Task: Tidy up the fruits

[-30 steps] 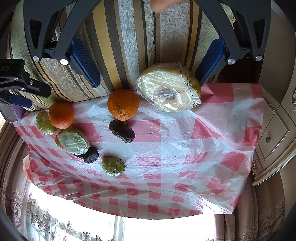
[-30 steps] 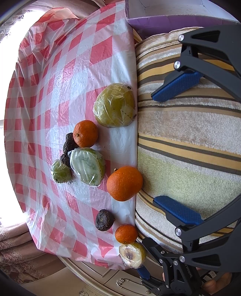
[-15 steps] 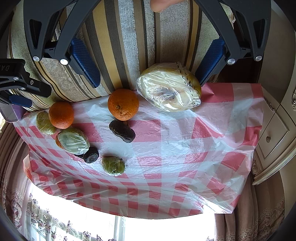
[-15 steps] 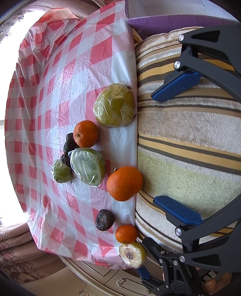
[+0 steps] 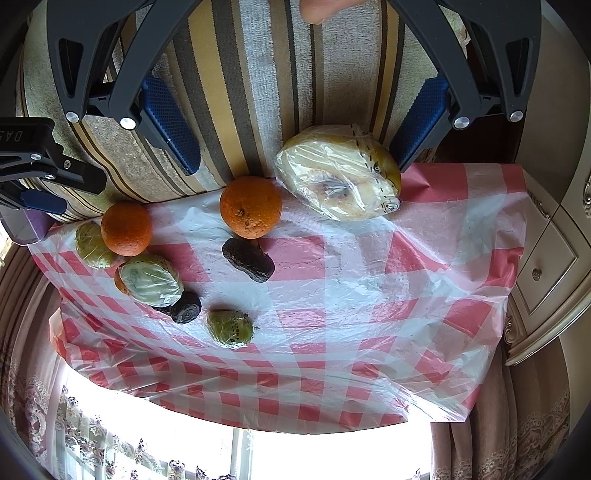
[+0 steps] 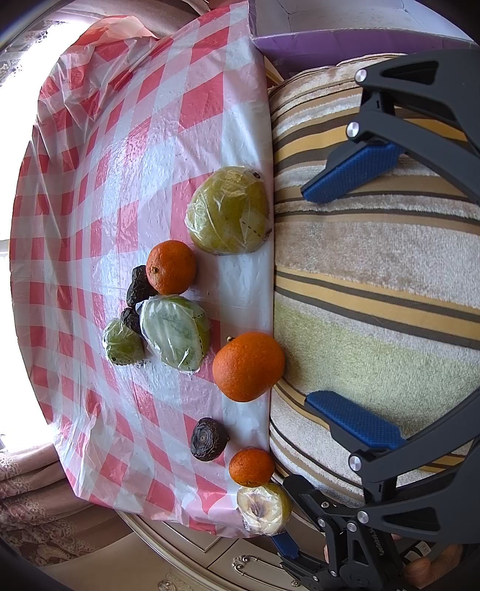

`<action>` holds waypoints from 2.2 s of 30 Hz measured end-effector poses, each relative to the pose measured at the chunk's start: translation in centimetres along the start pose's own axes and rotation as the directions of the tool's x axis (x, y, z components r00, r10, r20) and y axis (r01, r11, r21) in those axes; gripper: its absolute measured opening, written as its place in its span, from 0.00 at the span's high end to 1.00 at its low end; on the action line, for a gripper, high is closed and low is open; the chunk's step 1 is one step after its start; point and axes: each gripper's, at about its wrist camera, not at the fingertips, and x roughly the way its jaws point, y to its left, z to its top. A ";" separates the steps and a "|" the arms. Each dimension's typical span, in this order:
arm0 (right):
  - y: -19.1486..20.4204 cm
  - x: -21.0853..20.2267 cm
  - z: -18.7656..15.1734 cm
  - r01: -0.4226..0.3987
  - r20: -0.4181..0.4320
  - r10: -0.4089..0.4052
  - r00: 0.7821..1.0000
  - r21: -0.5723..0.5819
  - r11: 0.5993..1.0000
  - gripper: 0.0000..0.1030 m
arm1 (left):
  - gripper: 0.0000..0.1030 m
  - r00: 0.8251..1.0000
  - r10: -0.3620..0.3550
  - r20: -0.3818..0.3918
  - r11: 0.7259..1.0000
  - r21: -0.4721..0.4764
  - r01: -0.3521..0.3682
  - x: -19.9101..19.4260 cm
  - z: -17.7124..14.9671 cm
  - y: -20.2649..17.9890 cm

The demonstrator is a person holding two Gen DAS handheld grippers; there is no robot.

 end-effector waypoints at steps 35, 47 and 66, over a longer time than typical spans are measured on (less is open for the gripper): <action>0.0 0.0 -0.1 -0.005 0.002 0.005 1.000 0.003 1.000 0.01 | 0.23 0.999 -0.002 -0.037 1.000 -0.027 0.001 -0.1 -0.2 1.8; -1.4 -1.1 0.5 -0.150 -0.061 0.149 0.987 -0.008 0.989 0.01 | 0.40 0.998 0.042 -0.045 0.999 -0.016 -0.042 0.2 -0.1 2.6; -0.3 -2.7 1.9 -0.115 0.069 0.124 0.990 -0.129 0.985 0.02 | 0.40 0.999 0.040 -0.011 0.998 -0.053 -0.041 -0.4 -0.1 2.9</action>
